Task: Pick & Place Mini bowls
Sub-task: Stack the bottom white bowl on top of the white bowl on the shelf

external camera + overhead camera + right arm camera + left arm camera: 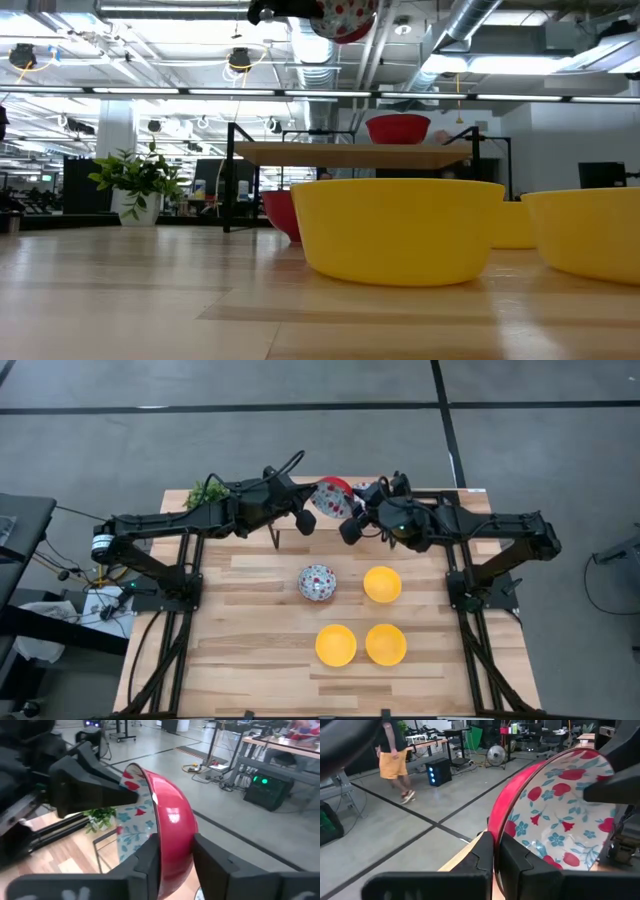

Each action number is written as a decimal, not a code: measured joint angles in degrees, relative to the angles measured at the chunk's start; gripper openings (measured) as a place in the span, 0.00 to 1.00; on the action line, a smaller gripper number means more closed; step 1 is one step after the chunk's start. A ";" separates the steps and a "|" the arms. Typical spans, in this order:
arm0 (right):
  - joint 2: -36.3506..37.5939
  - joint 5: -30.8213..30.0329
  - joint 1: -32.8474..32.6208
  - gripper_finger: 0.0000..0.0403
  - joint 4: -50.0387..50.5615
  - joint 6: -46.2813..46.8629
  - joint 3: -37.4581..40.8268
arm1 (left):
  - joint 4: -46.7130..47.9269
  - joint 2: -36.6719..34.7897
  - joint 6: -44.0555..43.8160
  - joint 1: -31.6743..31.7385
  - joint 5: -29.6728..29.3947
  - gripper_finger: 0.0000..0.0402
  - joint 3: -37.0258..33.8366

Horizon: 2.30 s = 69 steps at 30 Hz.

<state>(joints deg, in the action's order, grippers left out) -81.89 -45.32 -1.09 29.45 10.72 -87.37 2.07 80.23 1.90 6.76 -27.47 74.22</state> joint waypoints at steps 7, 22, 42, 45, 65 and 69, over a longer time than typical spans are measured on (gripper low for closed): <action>-0.09 -1.85 0.66 0.07 0.18 0.00 0.02 | -0.79 0.00 -1.27 0.00 -0.56 0.02 0.09; -0.02 -1.29 1.43 0.00 2.53 0.83 0.09 | -1.17 -0.12 -3.45 -0.20 1.65 0.17 0.15; 0.00 1.26 3.89 0.00 11.26 8.49 0.04 | -2.17 -4.43 -0.53 -0.15 -0.16 0.31 0.02; 0.00 4.23 6.50 0.00 13.45 9.77 0.04 | -1.42 -6.20 -0.44 -0.26 0.30 0.31 0.02; 0.31 48.56 38.70 0.00 20.48 -1.45 0.02 | -0.02 -24.98 1.85 -0.22 12.82 0.32 -18.67; 0.31 54.50 43.30 0.00 21.97 -2.17 0.02 | -0.24 -28.81 0.40 -0.22 12.91 0.32 -22.83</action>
<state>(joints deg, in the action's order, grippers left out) -81.58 9.18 42.22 51.41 8.55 -87.35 1.84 51.42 2.29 6.55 -14.57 51.38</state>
